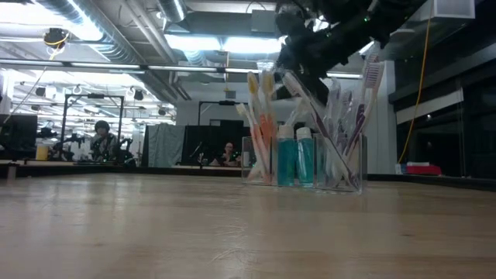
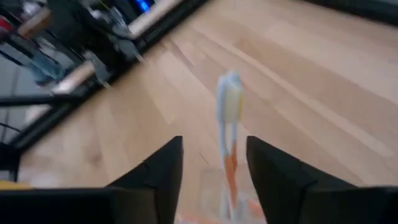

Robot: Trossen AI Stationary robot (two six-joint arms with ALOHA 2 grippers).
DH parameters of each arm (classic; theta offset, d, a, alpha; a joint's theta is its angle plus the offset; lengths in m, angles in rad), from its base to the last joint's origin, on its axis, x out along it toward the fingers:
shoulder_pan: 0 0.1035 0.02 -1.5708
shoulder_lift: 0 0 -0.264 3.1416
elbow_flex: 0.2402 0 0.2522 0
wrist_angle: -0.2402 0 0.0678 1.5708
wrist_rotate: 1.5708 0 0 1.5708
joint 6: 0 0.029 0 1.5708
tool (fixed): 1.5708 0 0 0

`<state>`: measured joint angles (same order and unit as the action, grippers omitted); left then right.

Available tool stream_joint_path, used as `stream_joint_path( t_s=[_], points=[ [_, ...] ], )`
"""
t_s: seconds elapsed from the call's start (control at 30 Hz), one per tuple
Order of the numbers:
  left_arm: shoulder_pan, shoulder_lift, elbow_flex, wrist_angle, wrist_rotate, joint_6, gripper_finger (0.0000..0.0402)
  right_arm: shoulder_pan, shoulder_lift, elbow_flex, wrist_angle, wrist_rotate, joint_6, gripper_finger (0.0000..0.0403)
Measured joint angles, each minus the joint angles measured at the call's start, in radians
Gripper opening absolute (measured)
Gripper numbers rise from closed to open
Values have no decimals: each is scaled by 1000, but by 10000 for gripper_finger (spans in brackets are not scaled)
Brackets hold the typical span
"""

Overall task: Pick & Place toothbrushing station
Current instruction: Adjust the transparent organizer on the table

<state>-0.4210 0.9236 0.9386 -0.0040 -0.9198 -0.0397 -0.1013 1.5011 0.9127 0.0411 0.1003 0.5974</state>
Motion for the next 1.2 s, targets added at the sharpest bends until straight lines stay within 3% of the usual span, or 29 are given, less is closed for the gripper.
stream_joint_path(
  t_s=[0.13, 0.27, 0.5, 0.6, 0.77, 1.07, 1.2],
  points=[
    [-8, 25, 0, -3, -25, -23, 235, 0, -12, 0, 109, 1, -32, 198],
    [-11, 27, 0, -75, -76, -121, 235, 0, -78, 0, 166, -19, -76, 200],
    [14, 83, 0, -606, -68, -777, 231, 1, -307, 1, -144, 67, -136, 178],
    [29, 159, 0, -674, 12, -952, 216, 18, -405, 1, -314, 109, -113, 167],
    [106, 338, 0, -594, 245, -1073, 175, 65, -526, 1, -510, 147, -26, 152],
    [225, 594, 0, -341, 482, -1247, 80, 160, -642, 1, -880, 215, 195, 139],
    [257, 646, 0, -215, 528, -1276, 39, 210, -647, -6, -1084, 253, 322, 139]
  ],
)
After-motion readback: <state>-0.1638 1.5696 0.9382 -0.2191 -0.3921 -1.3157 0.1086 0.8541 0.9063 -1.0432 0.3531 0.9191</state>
